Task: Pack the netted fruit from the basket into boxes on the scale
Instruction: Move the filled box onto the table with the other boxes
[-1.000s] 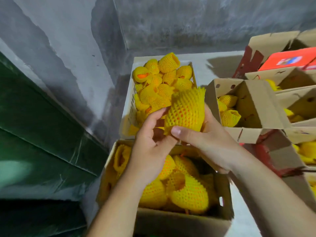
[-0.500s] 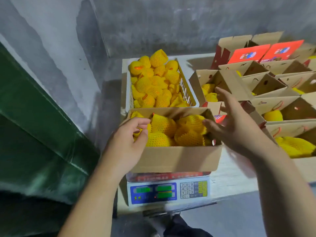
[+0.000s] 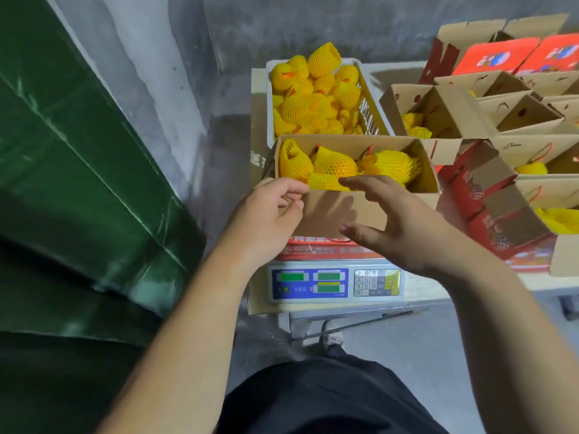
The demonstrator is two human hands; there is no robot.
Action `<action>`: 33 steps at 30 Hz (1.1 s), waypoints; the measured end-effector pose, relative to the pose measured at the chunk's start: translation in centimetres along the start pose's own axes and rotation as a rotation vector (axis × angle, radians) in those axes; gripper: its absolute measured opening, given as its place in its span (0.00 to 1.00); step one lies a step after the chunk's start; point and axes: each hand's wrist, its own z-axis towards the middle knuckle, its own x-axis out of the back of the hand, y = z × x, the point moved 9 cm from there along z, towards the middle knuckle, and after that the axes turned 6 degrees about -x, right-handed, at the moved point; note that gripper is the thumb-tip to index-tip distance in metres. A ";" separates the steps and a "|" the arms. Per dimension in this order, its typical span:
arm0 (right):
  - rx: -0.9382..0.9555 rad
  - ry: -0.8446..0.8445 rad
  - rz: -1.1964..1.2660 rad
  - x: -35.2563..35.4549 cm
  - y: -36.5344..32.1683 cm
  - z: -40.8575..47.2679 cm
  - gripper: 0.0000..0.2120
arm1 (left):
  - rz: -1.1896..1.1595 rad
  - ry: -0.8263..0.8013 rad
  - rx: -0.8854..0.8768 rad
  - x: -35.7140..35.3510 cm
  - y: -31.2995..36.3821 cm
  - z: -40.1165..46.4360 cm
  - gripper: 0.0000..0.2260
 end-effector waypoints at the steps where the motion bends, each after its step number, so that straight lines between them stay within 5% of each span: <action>1: -0.003 -0.005 -0.005 -0.3 -0.1 -0.2 0.31 | 0.005 -0.011 0.005 0.1 -0.1 -0.3 0.10; 15: -0.018 -0.016 0.022 -1.9 0.2 -0.8 0.28 | -0.020 0.002 0.067 0.6 -1.5 -2.5 0.09; 21: -0.116 0.094 0.015 -0.2 2.9 -0.2 0.32 | -0.066 0.130 0.125 0.6 -2.7 -2.3 0.14; 24: -0.336 0.321 -0.044 3.8 8.7 2.3 0.36 | -0.196 0.207 0.298 -0.2 -5.0 -2.0 0.27; 26: -0.627 0.348 0.027 5.3 13.6 3.6 0.29 | -0.281 0.205 0.438 -1.1 -6.0 -1.6 0.32; 29: -0.852 0.179 0.246 3.4 17.8 5.1 0.12 | -0.431 0.156 0.570 -2.8 -6.7 0.2 0.31; 33: -0.937 -0.037 0.319 2.3 19.4 5.5 0.07 | -0.420 0.076 0.646 -4.3 -7.5 3.4 0.18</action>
